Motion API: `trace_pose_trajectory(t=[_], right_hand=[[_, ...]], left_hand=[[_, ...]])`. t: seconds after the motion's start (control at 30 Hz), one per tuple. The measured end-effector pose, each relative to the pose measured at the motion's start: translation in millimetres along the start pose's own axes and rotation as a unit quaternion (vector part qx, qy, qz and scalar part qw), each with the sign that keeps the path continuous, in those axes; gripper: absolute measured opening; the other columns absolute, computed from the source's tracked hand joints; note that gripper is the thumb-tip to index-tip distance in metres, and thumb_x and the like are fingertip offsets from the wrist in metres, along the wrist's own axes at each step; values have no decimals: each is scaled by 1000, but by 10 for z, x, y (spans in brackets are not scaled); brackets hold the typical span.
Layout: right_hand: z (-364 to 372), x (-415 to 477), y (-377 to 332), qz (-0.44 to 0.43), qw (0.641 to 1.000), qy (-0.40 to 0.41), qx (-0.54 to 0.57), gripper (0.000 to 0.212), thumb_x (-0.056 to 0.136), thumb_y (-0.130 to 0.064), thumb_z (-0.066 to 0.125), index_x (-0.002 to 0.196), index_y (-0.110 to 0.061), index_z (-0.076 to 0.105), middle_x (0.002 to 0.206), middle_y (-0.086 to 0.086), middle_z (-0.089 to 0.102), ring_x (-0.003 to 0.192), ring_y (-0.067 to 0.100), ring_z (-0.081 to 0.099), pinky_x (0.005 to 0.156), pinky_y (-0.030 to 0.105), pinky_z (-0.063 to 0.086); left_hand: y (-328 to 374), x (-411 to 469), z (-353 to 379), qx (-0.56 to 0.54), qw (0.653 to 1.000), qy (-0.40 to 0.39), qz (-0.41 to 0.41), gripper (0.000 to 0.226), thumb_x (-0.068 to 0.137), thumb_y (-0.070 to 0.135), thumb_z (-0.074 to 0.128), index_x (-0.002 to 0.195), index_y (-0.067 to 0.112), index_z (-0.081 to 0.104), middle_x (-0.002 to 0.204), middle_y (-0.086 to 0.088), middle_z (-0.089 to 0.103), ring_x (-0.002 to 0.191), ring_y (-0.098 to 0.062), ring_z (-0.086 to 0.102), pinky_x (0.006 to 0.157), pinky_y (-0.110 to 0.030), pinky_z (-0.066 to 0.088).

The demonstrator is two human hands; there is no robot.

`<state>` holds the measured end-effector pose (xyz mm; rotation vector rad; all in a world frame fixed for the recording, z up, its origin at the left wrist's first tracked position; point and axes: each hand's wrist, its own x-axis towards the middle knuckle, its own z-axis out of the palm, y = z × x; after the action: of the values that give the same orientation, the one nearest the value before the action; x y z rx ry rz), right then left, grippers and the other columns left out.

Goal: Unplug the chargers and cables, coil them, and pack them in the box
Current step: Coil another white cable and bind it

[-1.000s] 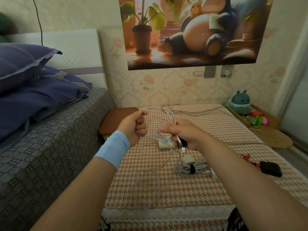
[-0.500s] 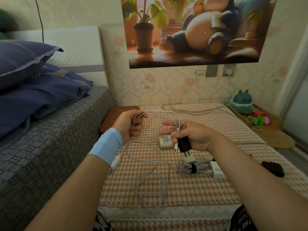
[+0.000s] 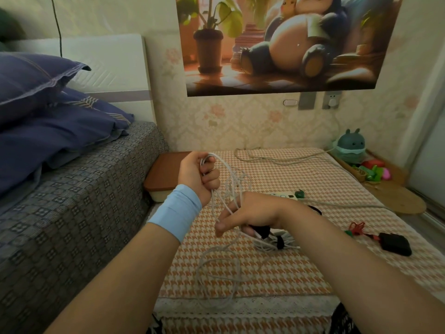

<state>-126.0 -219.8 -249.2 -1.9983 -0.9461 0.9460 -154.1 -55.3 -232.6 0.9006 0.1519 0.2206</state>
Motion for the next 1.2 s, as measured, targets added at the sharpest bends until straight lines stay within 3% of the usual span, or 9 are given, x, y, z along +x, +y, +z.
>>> trace_pose_trajectory(t=[0.17,0.4,0.57,0.67,0.77,0.9,0.97,1.07,1.2], right_hand=[[-165,-115,30,-19,991,-111,73,26,104,-16,56,81,-11,68,68,-2,71,36,4,44,43,17,40],[-329,-69,203,23,983,-175,59,24,103,-16,57,82,-7,65,112,20,73,42,10,50,47,25,46],[-334,-42,215,-12,976,-30,214,23,104,-16,51,97,-3,68,83,10,72,41,8,48,42,23,46],[-347,-33,206,-11,947,38,319,24,105,-17,48,105,-2,67,81,4,72,41,7,45,41,22,43],[-322,-2,180,0,925,76,372,22,106,-18,46,105,-5,65,82,2,74,41,6,44,40,21,41],[-315,75,182,8,906,124,404,20,107,-18,46,104,-7,64,85,3,75,42,7,45,40,21,39],[-306,103,165,9,898,137,418,19,107,-16,47,104,-7,63,82,3,74,41,7,45,39,21,39],[-288,145,145,-8,881,149,449,17,107,-15,46,106,-8,62,75,1,69,40,6,45,37,20,39],[-309,140,120,-47,852,152,499,20,107,-15,42,100,-11,59,71,-2,58,40,5,43,38,19,39]], left_hand=[[187,-34,-22,240,965,39,103,33,91,14,46,57,13,48,53,0,24,38,-10,18,38,-14,18],[249,-89,-237,540,797,70,261,22,88,13,60,72,3,72,64,-22,58,55,-15,46,50,-19,40],[108,-32,-266,361,899,164,188,18,93,18,63,108,10,69,92,-4,67,75,-12,59,62,-16,50],[-9,3,-207,103,966,231,61,44,98,24,57,138,9,49,128,-7,55,116,-25,58,95,-37,51],[-22,63,-253,32,950,309,22,33,101,17,48,132,4,51,112,-14,55,105,-32,58,103,-43,46],[-32,0,-119,313,853,376,181,18,93,6,46,76,10,46,81,-6,41,70,-20,40,75,-37,43],[-19,-117,-40,279,878,255,295,18,91,2,48,75,10,44,69,-5,44,56,-12,43,61,-31,41],[-92,-206,64,371,915,-16,161,12,93,9,53,81,6,56,73,-11,64,69,-20,64,69,-35,55],[-339,-181,-82,599,796,-74,55,27,95,37,58,114,18,61,108,2,65,101,-16,60,94,-37,49]])
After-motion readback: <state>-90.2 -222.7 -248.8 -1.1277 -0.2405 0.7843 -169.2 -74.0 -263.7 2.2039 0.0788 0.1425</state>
